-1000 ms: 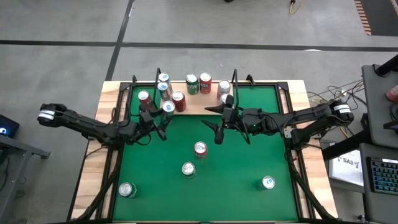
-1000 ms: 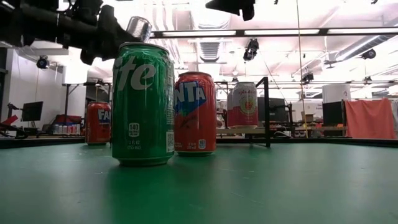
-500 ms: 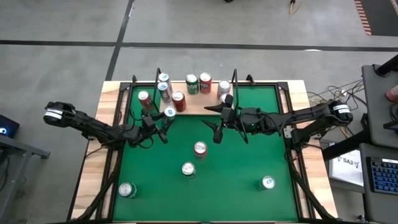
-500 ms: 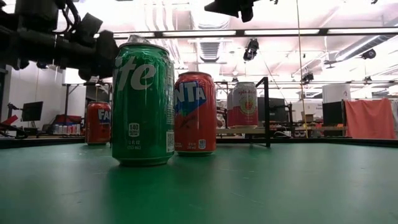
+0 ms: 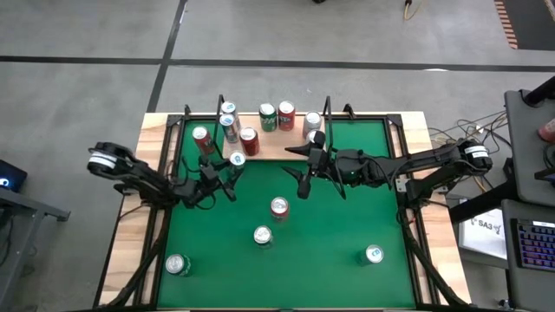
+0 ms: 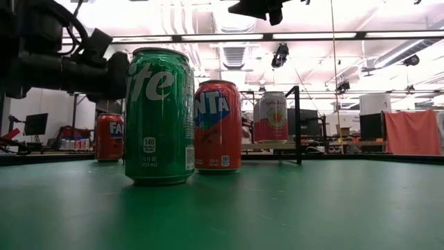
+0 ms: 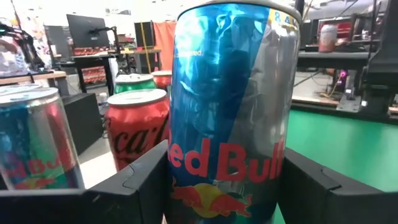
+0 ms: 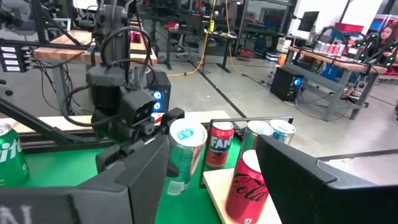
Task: Pick and place cans onto a shelf
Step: Put the top blue silver soda can on the shelf aligned with the other blue silver soda can
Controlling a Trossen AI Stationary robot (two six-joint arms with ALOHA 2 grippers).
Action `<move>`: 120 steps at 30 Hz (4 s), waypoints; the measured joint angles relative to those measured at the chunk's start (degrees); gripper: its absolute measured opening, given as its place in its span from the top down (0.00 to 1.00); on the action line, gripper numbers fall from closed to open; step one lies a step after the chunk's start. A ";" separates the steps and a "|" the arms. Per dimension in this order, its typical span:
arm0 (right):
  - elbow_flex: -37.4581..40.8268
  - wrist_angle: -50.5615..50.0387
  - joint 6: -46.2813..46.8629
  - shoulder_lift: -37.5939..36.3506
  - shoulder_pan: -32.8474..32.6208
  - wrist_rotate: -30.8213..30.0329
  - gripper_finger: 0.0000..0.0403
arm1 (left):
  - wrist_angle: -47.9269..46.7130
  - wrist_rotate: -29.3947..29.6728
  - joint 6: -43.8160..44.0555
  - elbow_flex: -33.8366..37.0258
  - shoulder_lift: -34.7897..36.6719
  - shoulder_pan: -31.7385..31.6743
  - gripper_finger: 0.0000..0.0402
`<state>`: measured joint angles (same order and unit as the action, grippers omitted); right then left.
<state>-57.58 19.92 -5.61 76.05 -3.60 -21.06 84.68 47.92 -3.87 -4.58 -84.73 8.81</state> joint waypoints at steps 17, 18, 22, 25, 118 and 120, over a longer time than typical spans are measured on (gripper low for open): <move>0.00 0.13 0.20 0.00 0.26 -0.02 0.42 | 5.36 11.56 3.99 -0.69 -9.01 -1.91 0.46; 0.00 0.12 0.17 0.00 0.26 -0.02 0.42 | 5.40 11.71 3.99 -0.92 -8.99 -1.94 0.46; 0.00 0.13 0.52 0.00 0.26 -0.02 0.42 | 5.37 12.04 3.79 -1.43 -8.98 -2.18 0.46; 0.00 0.39 0.50 0.02 0.26 -0.02 0.42 | 5.36 12.70 4.56 -1.44 -8.98 -2.87 0.46; -54.49 -21.83 1.72 40.06 9.14 9.48 0.46 | 4.72 6.51 -16.84 -7.89 10.87 -0.91 0.34; -54.49 -22.08 1.70 40.00 9.16 9.45 0.46 | 4.75 6.51 -16.78 -7.89 11.24 -0.87 0.33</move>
<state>-112.07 -2.15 -3.90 116.05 5.56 -11.62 89.43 54.43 -20.64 -12.47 -73.48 7.94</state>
